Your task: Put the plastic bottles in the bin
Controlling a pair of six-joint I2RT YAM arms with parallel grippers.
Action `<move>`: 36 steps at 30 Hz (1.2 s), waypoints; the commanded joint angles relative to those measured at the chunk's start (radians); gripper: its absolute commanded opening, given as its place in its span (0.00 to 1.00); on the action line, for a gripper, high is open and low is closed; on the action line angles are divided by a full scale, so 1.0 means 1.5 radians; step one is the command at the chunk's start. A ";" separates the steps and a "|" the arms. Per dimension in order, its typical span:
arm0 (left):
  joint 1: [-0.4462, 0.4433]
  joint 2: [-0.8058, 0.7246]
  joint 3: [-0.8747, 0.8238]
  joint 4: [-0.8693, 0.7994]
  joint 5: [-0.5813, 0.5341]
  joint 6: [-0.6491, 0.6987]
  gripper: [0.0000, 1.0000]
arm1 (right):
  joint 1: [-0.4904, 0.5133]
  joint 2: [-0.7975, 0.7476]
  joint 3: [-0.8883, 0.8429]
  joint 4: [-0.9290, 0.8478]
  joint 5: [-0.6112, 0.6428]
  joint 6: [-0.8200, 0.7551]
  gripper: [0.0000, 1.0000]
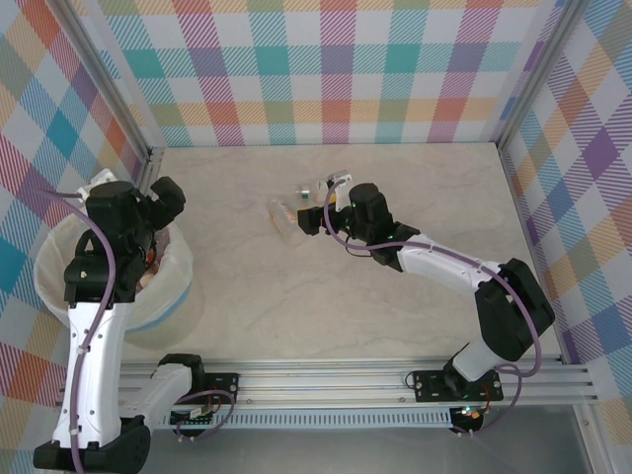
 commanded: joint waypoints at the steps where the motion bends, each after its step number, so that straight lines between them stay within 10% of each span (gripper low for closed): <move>1: 0.006 0.002 0.003 0.057 0.142 0.042 1.00 | 0.002 -0.017 -0.007 0.000 0.022 0.020 1.00; 6: -0.036 0.037 0.014 0.082 0.233 0.056 1.00 | 0.003 -0.028 -0.021 -0.004 0.061 0.030 1.00; 19: -0.259 0.190 0.028 0.152 0.140 0.089 1.00 | 0.002 -0.072 -0.052 -0.058 0.196 0.074 1.00; 36: -0.281 0.502 0.055 0.206 0.097 -0.015 1.00 | 0.002 -0.142 -0.095 -0.125 0.276 0.089 1.00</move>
